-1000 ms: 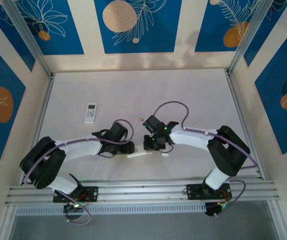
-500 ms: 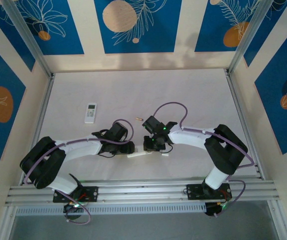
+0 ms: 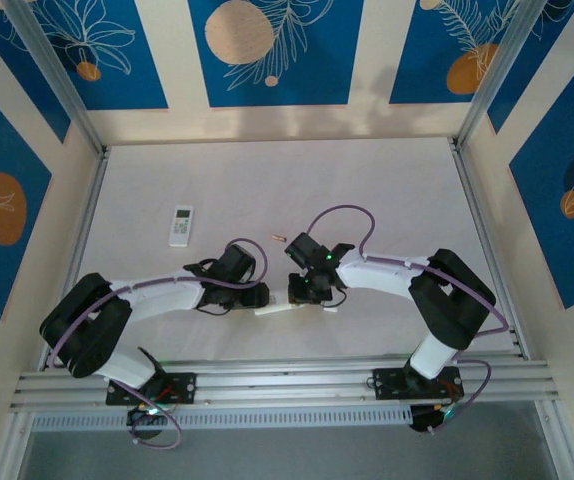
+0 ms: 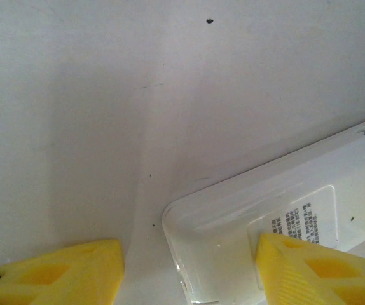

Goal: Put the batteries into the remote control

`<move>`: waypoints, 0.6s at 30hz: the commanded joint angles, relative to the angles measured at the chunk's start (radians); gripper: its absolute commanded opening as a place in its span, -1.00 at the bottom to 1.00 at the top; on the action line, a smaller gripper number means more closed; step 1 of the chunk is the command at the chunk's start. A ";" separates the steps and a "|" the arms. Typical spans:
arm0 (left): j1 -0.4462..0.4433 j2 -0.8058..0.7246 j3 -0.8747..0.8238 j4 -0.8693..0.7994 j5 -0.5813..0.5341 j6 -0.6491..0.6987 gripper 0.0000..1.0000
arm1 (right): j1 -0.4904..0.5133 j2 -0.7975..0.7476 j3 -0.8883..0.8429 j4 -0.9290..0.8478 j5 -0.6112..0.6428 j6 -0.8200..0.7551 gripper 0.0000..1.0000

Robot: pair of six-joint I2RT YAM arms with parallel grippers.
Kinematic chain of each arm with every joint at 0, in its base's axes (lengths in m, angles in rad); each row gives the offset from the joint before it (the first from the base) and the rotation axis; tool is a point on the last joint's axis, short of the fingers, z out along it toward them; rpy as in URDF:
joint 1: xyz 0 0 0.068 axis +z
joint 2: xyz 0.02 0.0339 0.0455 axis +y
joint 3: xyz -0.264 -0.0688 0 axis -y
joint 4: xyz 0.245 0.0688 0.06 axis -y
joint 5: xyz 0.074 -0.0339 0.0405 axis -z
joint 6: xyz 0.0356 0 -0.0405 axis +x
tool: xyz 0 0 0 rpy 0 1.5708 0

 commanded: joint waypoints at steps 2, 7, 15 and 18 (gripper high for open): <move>0.005 0.063 -0.021 0.080 -0.018 0.001 0.21 | 0.008 -0.011 0.011 -0.029 0.000 0.000 -0.53; 0.005 0.065 -0.019 0.083 -0.015 0.000 0.20 | 0.008 -0.026 0.014 -0.039 0.000 -0.006 -0.48; 0.005 0.065 -0.022 0.083 -0.016 0.000 0.21 | 0.008 -0.030 0.007 -0.032 0.002 -0.003 -0.63; 0.005 0.065 -0.021 0.081 -0.016 0.001 0.21 | 0.007 -0.020 0.005 -0.022 0.001 -0.003 -0.65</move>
